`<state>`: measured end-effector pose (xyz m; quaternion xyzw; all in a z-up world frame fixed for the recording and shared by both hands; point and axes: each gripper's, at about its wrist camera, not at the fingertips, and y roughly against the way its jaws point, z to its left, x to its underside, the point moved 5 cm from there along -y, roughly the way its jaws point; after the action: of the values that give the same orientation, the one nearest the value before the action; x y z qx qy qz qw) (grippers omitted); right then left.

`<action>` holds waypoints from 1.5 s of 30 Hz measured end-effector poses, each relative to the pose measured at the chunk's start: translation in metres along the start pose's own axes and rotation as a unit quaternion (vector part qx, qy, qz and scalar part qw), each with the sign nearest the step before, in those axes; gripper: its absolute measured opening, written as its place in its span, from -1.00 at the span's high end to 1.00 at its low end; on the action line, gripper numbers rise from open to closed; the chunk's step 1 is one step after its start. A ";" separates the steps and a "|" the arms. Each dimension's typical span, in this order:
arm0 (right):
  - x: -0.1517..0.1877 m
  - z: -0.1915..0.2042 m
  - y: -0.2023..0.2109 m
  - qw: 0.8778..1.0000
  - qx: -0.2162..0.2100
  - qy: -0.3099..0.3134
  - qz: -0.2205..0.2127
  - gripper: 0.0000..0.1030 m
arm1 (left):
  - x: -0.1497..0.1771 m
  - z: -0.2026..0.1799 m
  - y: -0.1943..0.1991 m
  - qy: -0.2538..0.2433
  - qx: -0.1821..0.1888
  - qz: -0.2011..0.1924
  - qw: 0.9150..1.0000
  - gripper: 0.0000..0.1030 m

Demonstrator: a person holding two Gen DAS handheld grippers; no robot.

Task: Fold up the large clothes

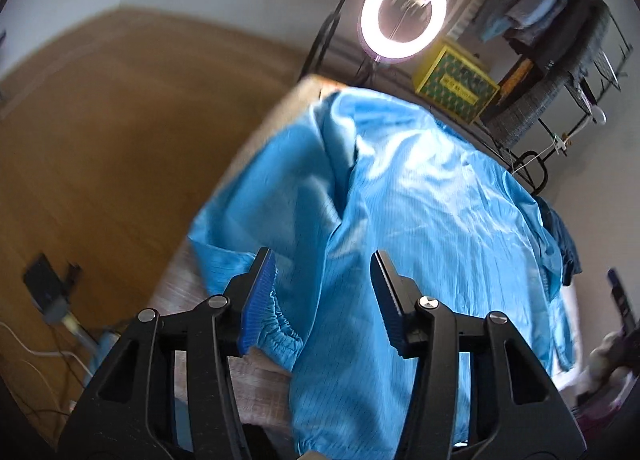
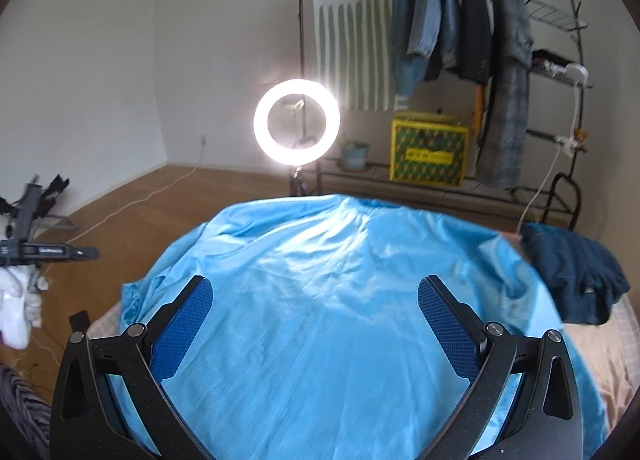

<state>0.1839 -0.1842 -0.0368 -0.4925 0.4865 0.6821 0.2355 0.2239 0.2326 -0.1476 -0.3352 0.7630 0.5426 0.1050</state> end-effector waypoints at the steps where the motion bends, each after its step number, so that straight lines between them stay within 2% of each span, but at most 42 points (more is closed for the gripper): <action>1: 0.003 -0.001 -0.006 1.000 -0.004 -0.001 0.009 -0.98 | -0.001 0.007 -0.011 0.012 0.007 0.016 1.000 0.01; 5: 0.017 -0.006 -0.021 0.999 -0.011 -0.011 0.047 -0.98 | 0.001 0.040 -0.038 0.054 -0.035 0.044 0.997 0.01; 9: 0.023 -0.007 -0.026 0.998 -0.017 -0.017 0.064 -0.98 | 0.016 0.061 -0.067 0.106 -0.035 0.097 0.989 0.01; 11: 0.024 -0.005 -0.029 0.997 -0.016 -0.011 0.068 -0.98 | 0.019 0.066 -0.078 0.113 -0.036 0.111 0.987 0.01; 15: 0.028 -0.001 -0.033 0.997 -0.019 0.000 0.079 -0.98 | 0.020 0.075 -0.091 0.108 -0.071 0.122 0.984 0.01; 16: 0.030 0.001 -0.035 0.997 -0.020 0.004 0.081 -0.98 | 0.019 0.077 -0.095 0.113 -0.073 0.122 0.983 0.10; 17: 0.030 0.002 -0.035 0.996 -0.019 0.008 0.082 -0.98 | 0.020 0.079 -0.098 0.116 -0.072 0.122 0.983 0.28; 18: 0.031 0.004 -0.035 0.996 -0.018 0.013 0.082 -0.98 | 0.020 0.080 -0.101 0.116 -0.071 0.124 0.983 0.80; 19: 0.032 0.005 -0.035 0.996 -0.017 0.018 0.083 -0.98 | 0.020 0.082 -0.102 0.110 -0.073 0.125 0.983 0.95; 22: 0.034 0.006 -0.034 0.996 -0.013 0.026 0.084 -0.98 | 0.012 0.081 -0.094 0.090 -0.085 0.101 0.987 1.00; 24: 0.034 0.005 -0.034 0.996 -0.012 0.026 0.085 -0.98 | -0.001 0.081 -0.076 0.090 -0.080 0.068 0.990 1.00; 27: 0.034 0.005 -0.035 0.996 -0.012 0.024 0.086 -0.98 | -0.036 0.075 -0.024 0.064 -0.103 -0.027 0.992 1.00; 29: 0.034 0.007 -0.036 0.996 -0.015 0.023 0.088 -0.98 | -0.048 0.077 -0.001 0.077 -0.086 -0.064 0.991 1.00; 31: 0.036 0.010 -0.038 0.995 -0.018 0.027 0.092 -0.98 | -0.049 0.086 0.003 0.111 -0.054 -0.061 0.990 1.00; 33: 0.039 0.013 -0.040 0.995 -0.017 0.034 0.095 -0.98 | -0.042 0.090 -0.006 0.126 -0.038 -0.043 0.990 1.00; 35: 0.041 0.017 -0.041 0.994 -0.017 0.042 0.097 -0.98 | -0.028 0.094 -0.027 0.141 -0.030 0.009 0.990 0.57; 36: 0.042 0.019 -0.041 0.994 -0.017 0.046 0.097 -0.98 | -0.023 0.093 -0.037 0.148 -0.025 0.028 0.988 0.02; 37: 0.042 0.021 -0.041 0.994 -0.016 0.050 0.097 -0.98 | -0.016 0.095 -0.049 0.155 -0.029 0.051 0.986 -0.37; 43: 0.043 0.027 -0.043 0.993 -0.019 0.055 0.099 -0.98 | 0.011 0.103 -0.097 0.153 -0.097 0.125 0.976 -0.42; 45: 0.044 0.027 -0.045 0.993 -0.019 0.054 0.102 -0.98 | 0.020 0.100 -0.110 0.147 -0.102 0.143 0.973 -0.42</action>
<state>0.1906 -0.1483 -0.0949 -0.4808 0.5334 0.6839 0.1288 0.2576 0.2937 -0.2802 -0.3077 0.7509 0.5715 -0.1217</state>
